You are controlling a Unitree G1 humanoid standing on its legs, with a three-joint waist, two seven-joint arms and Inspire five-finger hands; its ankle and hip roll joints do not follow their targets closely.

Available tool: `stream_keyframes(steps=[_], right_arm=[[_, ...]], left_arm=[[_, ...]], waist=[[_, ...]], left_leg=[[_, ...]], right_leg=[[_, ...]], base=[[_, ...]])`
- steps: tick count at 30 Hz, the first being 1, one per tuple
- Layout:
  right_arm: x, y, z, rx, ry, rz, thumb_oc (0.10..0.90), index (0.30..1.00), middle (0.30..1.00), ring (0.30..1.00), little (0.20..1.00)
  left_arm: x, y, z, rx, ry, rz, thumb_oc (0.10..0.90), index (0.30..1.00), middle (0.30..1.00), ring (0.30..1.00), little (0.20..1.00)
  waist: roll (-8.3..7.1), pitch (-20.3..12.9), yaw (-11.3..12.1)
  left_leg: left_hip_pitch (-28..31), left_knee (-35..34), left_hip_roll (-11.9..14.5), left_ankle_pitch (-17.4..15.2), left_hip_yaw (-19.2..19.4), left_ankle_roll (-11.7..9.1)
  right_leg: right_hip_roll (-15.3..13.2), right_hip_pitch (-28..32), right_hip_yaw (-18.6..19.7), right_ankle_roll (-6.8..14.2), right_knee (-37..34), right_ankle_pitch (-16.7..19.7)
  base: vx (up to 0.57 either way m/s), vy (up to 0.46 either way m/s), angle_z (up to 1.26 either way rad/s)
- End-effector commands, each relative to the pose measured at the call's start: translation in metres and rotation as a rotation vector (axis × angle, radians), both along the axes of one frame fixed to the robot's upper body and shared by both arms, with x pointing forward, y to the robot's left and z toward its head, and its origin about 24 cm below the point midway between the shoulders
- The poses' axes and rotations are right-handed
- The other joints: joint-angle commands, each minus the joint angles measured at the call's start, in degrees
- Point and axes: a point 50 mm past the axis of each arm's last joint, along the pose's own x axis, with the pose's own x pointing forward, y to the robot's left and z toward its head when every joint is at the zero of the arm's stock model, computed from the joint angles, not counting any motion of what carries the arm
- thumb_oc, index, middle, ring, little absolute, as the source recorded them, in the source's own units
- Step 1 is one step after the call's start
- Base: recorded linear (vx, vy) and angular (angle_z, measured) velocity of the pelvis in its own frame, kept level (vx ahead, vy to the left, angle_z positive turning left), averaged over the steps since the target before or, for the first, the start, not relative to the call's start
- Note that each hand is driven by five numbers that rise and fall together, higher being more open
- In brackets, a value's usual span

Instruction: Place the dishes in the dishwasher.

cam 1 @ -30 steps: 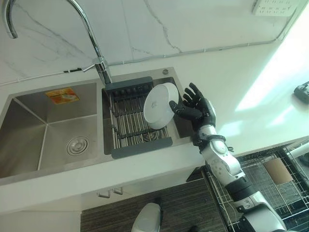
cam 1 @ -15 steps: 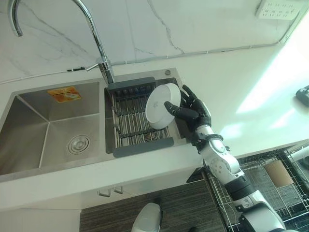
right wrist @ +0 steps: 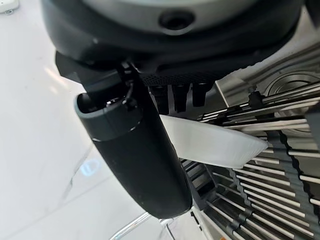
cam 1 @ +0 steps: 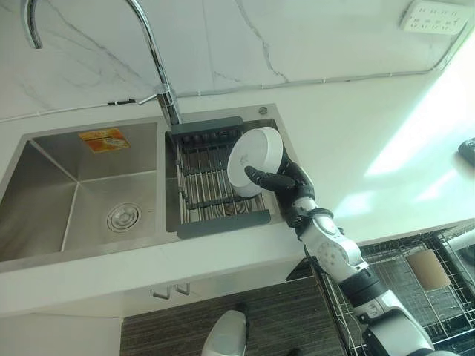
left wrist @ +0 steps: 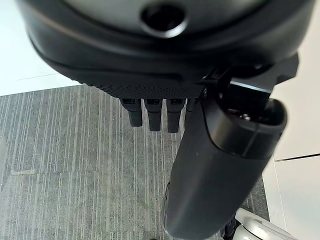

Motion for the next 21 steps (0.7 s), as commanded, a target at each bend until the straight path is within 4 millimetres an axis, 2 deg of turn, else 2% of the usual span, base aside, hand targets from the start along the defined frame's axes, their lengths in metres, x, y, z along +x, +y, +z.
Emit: stream_keyframes(steps=[1, 5, 7, 12, 15, 18, 21], right_arm=[[0.009, 0.008, 0.040, 0.049, -0.152, 0.001, 0.400, 0.300, 0.300, 0.300, 0.300], [0.010, 0.006, 0.045, 0.051, -0.191, -0.057, 0.400, 0.300, 0.300, 0.300, 0.300], [0.009, 0.001, 0.054, 0.030, -0.280, -0.125, 0.400, 0.300, 0.300, 0.300, 0.300], [-0.002, 0.001, 0.074, 0.029, -0.481, -0.167, 0.400, 0.300, 0.300, 0.300, 0.300], [-0.008, 0.001, 0.084, 0.121, -0.560, -0.161, 0.400, 0.300, 0.300, 0.300, 0.300], [-0.023, -0.001, 0.101, 0.227, -0.704, -0.145, 0.400, 0.300, 0.300, 0.300, 0.300], [-0.040, -0.010, 0.123, 0.311, -0.825, -0.170, 0.400, 0.300, 0.300, 0.300, 0.300]], left_arm=[[-0.031, 0.021, 0.005, 0.069, 0.123, -0.076, 0.800, 0.900, 0.900, 0.900, 0.900], [-0.031, 0.021, 0.004, 0.067, 0.124, -0.084, 0.800, 0.900, 0.900, 0.900, 0.900], [-0.032, 0.017, 0.003, 0.061, 0.126, -0.090, 0.800, 0.900, 0.900, 0.900, 0.900], [-0.032, 0.013, 0.002, 0.054, 0.123, -0.116, 0.800, 0.900, 0.900, 0.900, 0.900], [-0.032, 0.013, 0.002, 0.057, 0.121, -0.133, 0.800, 0.900, 0.900, 0.900, 0.900], [-0.029, 0.013, 0.002, 0.066, 0.120, -0.149, 0.800, 0.900, 0.900, 0.900, 0.900], [-0.021, 0.014, 0.002, 0.080, 0.115, -0.173, 0.800, 0.900, 0.900, 0.900, 0.900]], waist=[[0.12, -1.94, 1.07], [0.30, -1.89, 1.23], [0.50, -1.92, 1.26], [0.84, -2.15, 0.85], [0.83, -2.38, 0.44], [0.68, -2.86, -0.72], [0.44, -3.40, -2.85]], left_leg=[[0.87, -1.91, 2.08, -1.56, 0.16, -1.68], [0.67, -1.91, 1.98, -1.56, 0.13, -1.65], [0.67, -1.91, 2.02, -1.59, 0.18, -1.61], [0.97, -1.91, 1.99, -1.92, 0.53, -1.50], [1.41, -1.91, 2.10, -2.13, 0.88, -1.48], [2.19, -1.91, 2.70, -2.44, 1.95, -1.57], [3.21, -1.91, 3.49, -3.01, 3.33, -1.69]], right_leg=[[-1.02, 1.40, 1.82, 1.33, 0.26, -2.07], [-1.07, 1.39, 1.70, 1.34, 0.26, -2.15], [-1.14, 1.35, 1.70, 1.37, 0.26, -2.16], [-1.14, 1.07, 2.24, 1.43, 0.26, -2.17], [-1.11, 0.88, 2.76, 1.55, 0.26, -2.04], [-0.99, 0.52, 3.59, 1.76, 0.26, -1.74], [-0.66, -0.32, 5.33, 1.88, 0.26, -1.33]], base=[[0.00, 0.000, 0.00], [0.00, 0.000, 0.00], [-0.01, 0.005, 0.02], [-0.02, -0.010, 0.01], [-0.03, -0.046, -0.03], [-0.03, -0.074, -0.10], [-0.03, -0.109, -0.35]])
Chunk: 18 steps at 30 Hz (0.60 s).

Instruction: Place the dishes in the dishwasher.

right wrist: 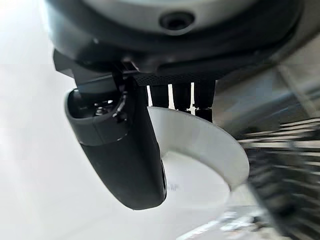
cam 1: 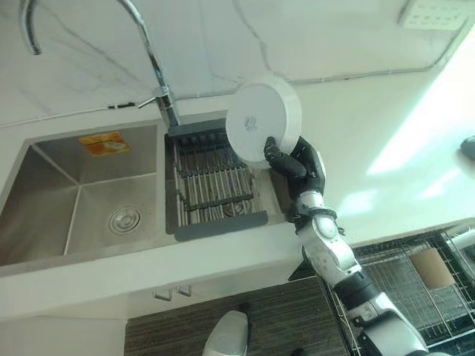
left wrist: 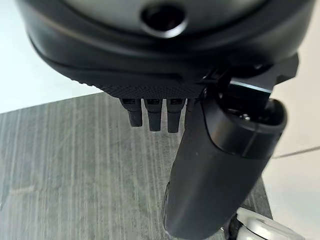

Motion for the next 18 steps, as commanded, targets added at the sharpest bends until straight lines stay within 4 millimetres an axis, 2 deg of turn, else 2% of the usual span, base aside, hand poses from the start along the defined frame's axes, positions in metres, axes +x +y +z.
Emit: stream_keyframes(steps=[1, 2, 8, 12, 16, 18], right_arm=[[-0.024, -0.011, 0.086, 0.195, -0.472, -0.015, 0.400, 0.300, 0.300, 0.300, 0.300], [-0.027, -0.017, 0.088, 0.205, -0.485, -0.017, 0.400, 0.300, 0.300, 0.300, 0.300], [-0.042, -0.051, 0.085, 0.148, -0.503, -0.125, 0.400, 0.300, 0.300, 0.300, 0.300], [-0.052, -0.088, 0.068, 0.089, -0.460, -0.216, 0.400, 0.300, 0.300, 0.300, 0.300], [-0.061, -0.119, 0.050, 0.028, -0.400, -0.304, 0.400, 0.300, 0.300, 0.300, 0.300], [-0.069, -0.140, 0.035, -0.039, -0.352, -0.379, 0.400, 0.300, 0.300, 0.300, 0.300]], left_arm=[[-0.022, 0.014, 0.002, 0.073, 0.102, -0.082, 0.800, 0.900, 0.900, 0.900, 0.900], [-0.020, 0.014, 0.002, 0.075, 0.098, -0.074, 0.800, 0.900, 0.900, 0.900, 0.900], [-0.005, 0.013, 0.002, 0.095, 0.058, -0.130, 0.800, 0.900, 0.900, 0.900, 0.900], [0.013, 0.015, 0.004, 0.146, -0.014, -0.197, 0.800, 0.900, 0.900, 0.900, 0.900], [0.035, 0.019, 0.009, 0.189, -0.086, -0.230, 0.800, 0.900, 0.900, 0.900, 0.900], [0.053, 0.023, 0.015, 0.213, -0.150, -0.260, 0.800, 0.900, 0.900, 0.900, 0.900]], waist=[[-0.72, -3.54, -0.89], [-0.63, -3.98, -2.02], [-1.41, -4.63, -6.85], [-2.19, -4.79, -10.86], [-2.78, -4.78, -13.78], [-2.99, -4.26, -16.05]], left_leg=[[2.16, -1.55, 2.99, -3.36, 2.02, -1.77], [1.57, -1.55, 3.37, -2.51, 2.53, -1.39], [3.02, -1.55, 5.16, -3.27, 4.80, -1.75], [4.19, -1.55, 6.60, -3.69, 7.14, -2.02], [5.00, -1.55, 7.52, -4.03, 8.98, -2.03], [5.43, -1.55, 8.23, -4.14, 10.26, -1.98]], right_leg=[[-0.63, -0.20, 4.21, 1.75, 0.14, -1.17], [-0.40, -1.33, 4.59, 1.25, 0.14, -0.17], [1.06, -2.90, 8.97, 1.06, 0.14, 0.09], [2.08, -3.89, 11.57, 1.01, 0.14, 0.36], [2.61, -4.76, 13.27, 1.10, 0.14, 0.74], [2.92, -5.55, 14.50, 1.10, 0.14, 1.09]], base=[[-0.10, -0.097, -0.41], [-0.09, -0.094, -0.45], [-0.03, -0.071, -0.49], [-0.01, -0.056, -0.47], [0.00, -0.049, -0.43], [-0.03, -0.045, -0.41]])
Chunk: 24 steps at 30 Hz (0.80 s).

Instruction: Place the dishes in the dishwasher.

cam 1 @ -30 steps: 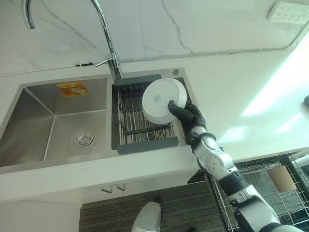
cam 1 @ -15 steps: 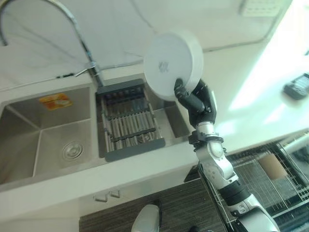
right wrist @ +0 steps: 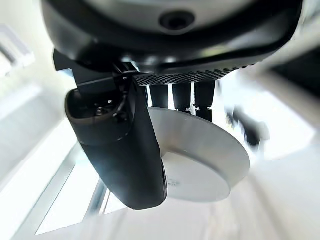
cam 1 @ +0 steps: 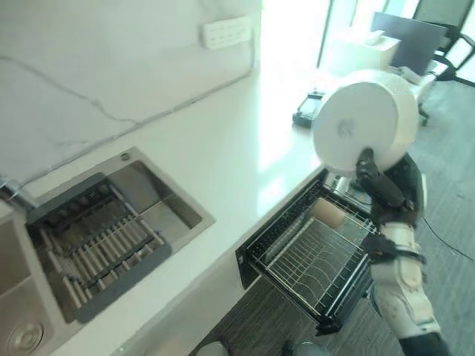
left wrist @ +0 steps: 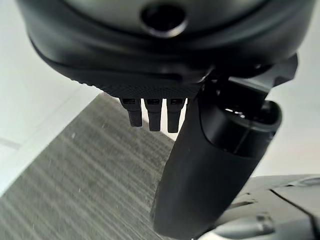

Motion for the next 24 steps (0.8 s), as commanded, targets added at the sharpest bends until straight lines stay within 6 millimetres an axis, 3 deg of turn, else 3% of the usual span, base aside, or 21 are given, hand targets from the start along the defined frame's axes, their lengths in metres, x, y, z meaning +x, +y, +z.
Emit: stream_keyframes(steps=[1, 6, 9, 16, 24], right_arm=[[0.005, 0.002, 0.074, -0.068, -0.415, 0.041, 0.400, 0.300, 0.300, 0.300, 0.300], [0.000, -0.024, 0.048, -0.135, -0.291, -0.023, 0.400, 0.300, 0.300, 0.300, 0.300], [0.000, -0.029, 0.030, -0.136, -0.214, -0.005, 0.400, 0.300, 0.300, 0.300, 0.300], [0.012, -0.018, 0.007, -0.154, -0.101, 0.092, 0.400, 0.300, 0.300, 0.300, 0.300], [0.019, 0.002, -0.001, -0.218, -0.039, 0.177, 0.400, 0.300, 0.300, 0.300, 0.300]], left_arm=[[0.037, 0.022, 0.013, 0.091, -0.137, -0.070, 0.800, 0.900, 0.900, 0.900, 0.900], [0.056, 0.016, 0.016, 0.057, -0.178, -0.091, 0.800, 0.900, 0.900, 0.900, 0.900], [0.068, 0.008, 0.018, 0.038, -0.199, -0.128, 0.800, 0.900, 0.900, 0.900, 0.900], [0.105, -0.012, 0.028, -0.020, -0.290, -0.209, 0.800, 0.900, 0.900, 0.900, 0.900], [0.111, -0.031, 0.032, -0.083, -0.316, -0.331, 0.800, 0.900, 0.900, 0.900, 0.900]], waist=[[-1.41, 0.87, 1.24], [-1.42, 2.18, -1.91], [-1.17, 3.32, -3.10], [-0.04, 7.15, -3.59], [0.73, 9.54, -2.32]], left_leg=[[1.60, 0.78, 1.20, -4.14, -2.62, 0.50], [1.58, 0.78, 1.91, -4.25, -1.15, 0.48], [1.30, 0.78, 1.86, -3.95, -1.16, 0.72], [0.64, 0.78, 0.59, -3.19, -2.18, 1.10], [-0.60, 0.78, -0.82, -3.03, -4.20, 1.27]], right_leg=[[-2.54, 2.12, 0.06, 3.14, -0.91, -0.67], [-1.98, 0.67, 1.57, 3.05, -0.91, -0.19], [-1.65, 0.34, 1.99, 2.78, -0.91, 0.17], [-2.07, -0.33, 2.14, 2.55, -0.91, 0.86], [-2.96, -0.78, 1.57, 2.89, -0.91, 1.19]], base=[[-0.04, -0.035, -0.39], [-0.03, -0.028, -0.26], [-0.02, -0.021, -0.16], [-0.06, 0.004, 0.02], [-0.04, 0.016, 0.15]])
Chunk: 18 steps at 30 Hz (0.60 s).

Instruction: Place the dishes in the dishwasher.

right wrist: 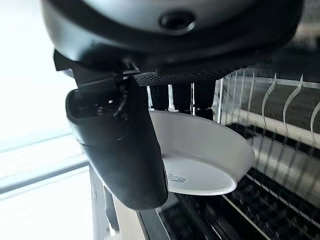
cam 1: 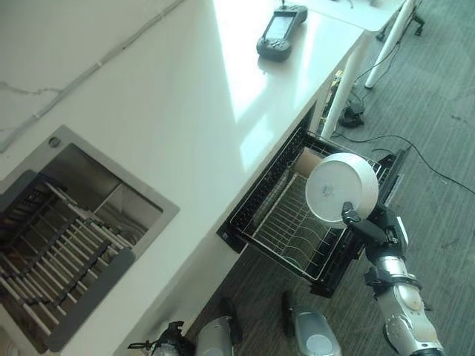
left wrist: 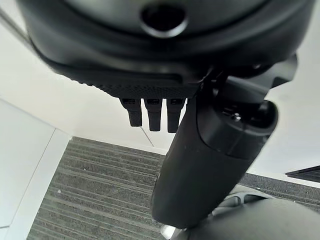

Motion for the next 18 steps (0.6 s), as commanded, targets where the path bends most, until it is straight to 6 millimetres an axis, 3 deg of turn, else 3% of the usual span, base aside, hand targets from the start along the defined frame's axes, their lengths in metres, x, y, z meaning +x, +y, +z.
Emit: stream_keyframes(steps=[1, 6, 8, 14, 18], right_arm=[[0.020, 0.010, 0.068, -0.101, -0.321, 0.068, 0.400, 0.300, 0.300, 0.300, 0.300], [0.025, 0.013, 0.069, -0.247, -0.298, 0.042, 0.400, 0.300, 0.300, 0.300, 0.300], [0.030, 0.010, 0.073, -0.453, -0.281, -0.063, 0.400, 0.300, 0.300, 0.300, 0.300], [0.041, 0.004, 0.082, -0.779, -0.266, -0.262, 0.400, 0.300, 0.300, 0.300, 0.300], [0.057, 0.001, 0.104, -1.123, -0.262, -0.403, 0.400, 0.300, 0.300, 0.300, 0.300]], left_arm=[[0.028, -0.031, 0.007, -0.110, -0.091, -0.079, 0.800, 0.900, 0.900, 0.900, 0.900], [0.023, -0.027, 0.005, -0.094, -0.057, -0.123, 0.800, 0.900, 0.900, 0.900, 0.900], [0.020, -0.024, 0.004, -0.080, -0.034, -0.135, 0.800, 0.900, 0.900, 0.900, 0.900], [0.015, -0.022, 0.001, -0.057, -0.009, -0.148, 0.800, 0.900, 0.900, 0.900, 0.900], [0.022, -0.018, 0.004, -0.047, -0.024, -0.168, 0.800, 0.900, 0.900, 0.900, 0.900]], waist=[[-1.25, -2.50, -0.74], [-1.19, -1.68, 0.45], [-1.32, -1.10, 1.34], [-1.66, -0.33, 2.93], [-1.87, 0.57, 4.58]], left_leg=[[0.50, 3.76, 0.18, -4.73, -5.75, 1.18], [-0.61, 3.76, -0.25, -4.51, -6.95, 1.14], [-1.23, 3.76, -0.76, -4.50, -8.03, 1.26], [-1.41, 3.76, -1.09, -4.59, -8.79, 1.52], [-2.20, 3.76, -1.22, -4.49, -9.26, 1.56]], right_leg=[[-2.89, 2.14, -0.18, 3.65, -0.50, -0.79], [-2.96, 1.85, -0.95, 3.70, -0.50, -0.77], [-2.78, 1.67, -1.15, 3.69, -0.50, -0.81], [-2.57, 2.02, -1.47, 3.69, -0.50, -0.95], [-2.62, 1.92, -2.24, 3.78, -0.50, -1.00]], base=[[-0.04, 0.016, 0.18], [-0.03, 0.011, 0.15], [-0.05, 0.009, 0.21], [-0.01, 0.004, 0.08], [-0.01, 0.010, 0.05]])
